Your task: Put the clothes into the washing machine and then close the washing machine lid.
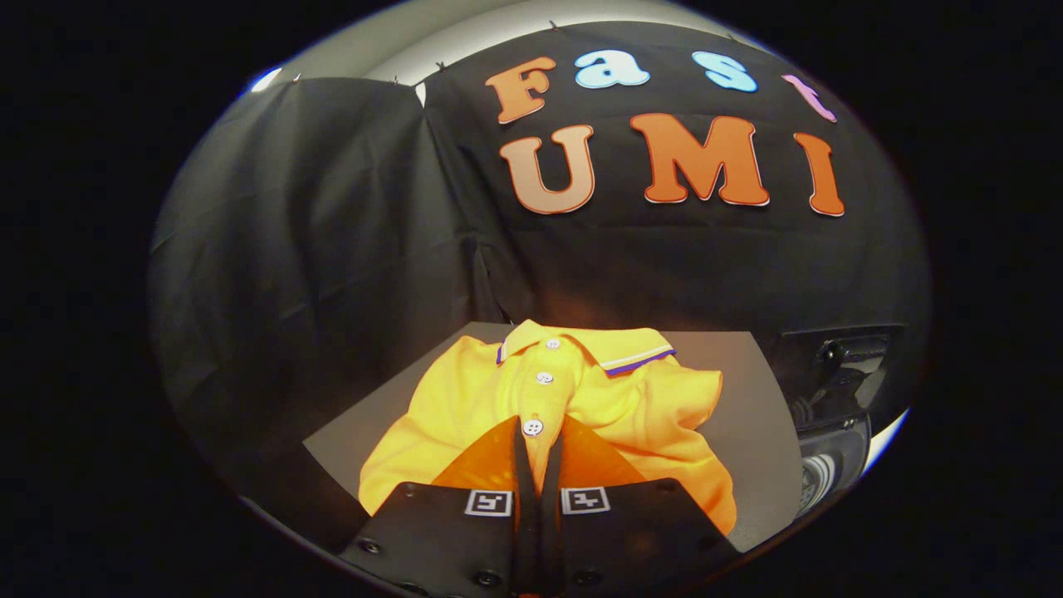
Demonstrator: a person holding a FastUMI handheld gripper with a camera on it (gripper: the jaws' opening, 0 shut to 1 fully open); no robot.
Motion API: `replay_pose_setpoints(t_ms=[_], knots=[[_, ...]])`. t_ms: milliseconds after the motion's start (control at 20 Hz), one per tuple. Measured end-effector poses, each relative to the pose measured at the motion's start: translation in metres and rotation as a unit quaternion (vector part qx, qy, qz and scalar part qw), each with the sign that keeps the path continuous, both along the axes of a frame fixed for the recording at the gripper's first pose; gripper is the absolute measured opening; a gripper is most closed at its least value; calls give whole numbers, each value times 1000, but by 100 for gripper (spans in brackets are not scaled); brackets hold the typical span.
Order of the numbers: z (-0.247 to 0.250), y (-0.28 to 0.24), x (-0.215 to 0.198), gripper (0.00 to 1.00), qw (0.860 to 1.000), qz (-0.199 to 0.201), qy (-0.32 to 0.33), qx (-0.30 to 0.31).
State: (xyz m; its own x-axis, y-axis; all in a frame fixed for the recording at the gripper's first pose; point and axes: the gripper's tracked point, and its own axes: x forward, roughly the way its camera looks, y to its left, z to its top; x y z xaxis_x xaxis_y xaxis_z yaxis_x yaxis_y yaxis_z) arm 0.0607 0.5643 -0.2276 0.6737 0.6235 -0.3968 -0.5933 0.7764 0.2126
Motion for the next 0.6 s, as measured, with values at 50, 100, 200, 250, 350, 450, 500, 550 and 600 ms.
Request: replay_pose_setpoints(t_ms=[50, 100, 200, 250, 350, 450, 500, 550, 600], knots=[[8, -2, 1, 8, 1000, -3, -6, 19], [16, -3, 1, 8, 999, -3, -13, 32], [27, -7, 0, 8, 999, -1, -26, 44], [32, -10, 1, 8, 998, 2, -33, 47], [45, -11, 1, 8, 997, 4, -51, 50], [57, -15, -4, 8, 996, 9, -62, 60], [64, -20, -7, 8, 996, 9, -67, 66], [71, -26, -14, 8, 995, 11, -72, 71], [79, -29, -17, 8, 994, 12, -76, 75]])
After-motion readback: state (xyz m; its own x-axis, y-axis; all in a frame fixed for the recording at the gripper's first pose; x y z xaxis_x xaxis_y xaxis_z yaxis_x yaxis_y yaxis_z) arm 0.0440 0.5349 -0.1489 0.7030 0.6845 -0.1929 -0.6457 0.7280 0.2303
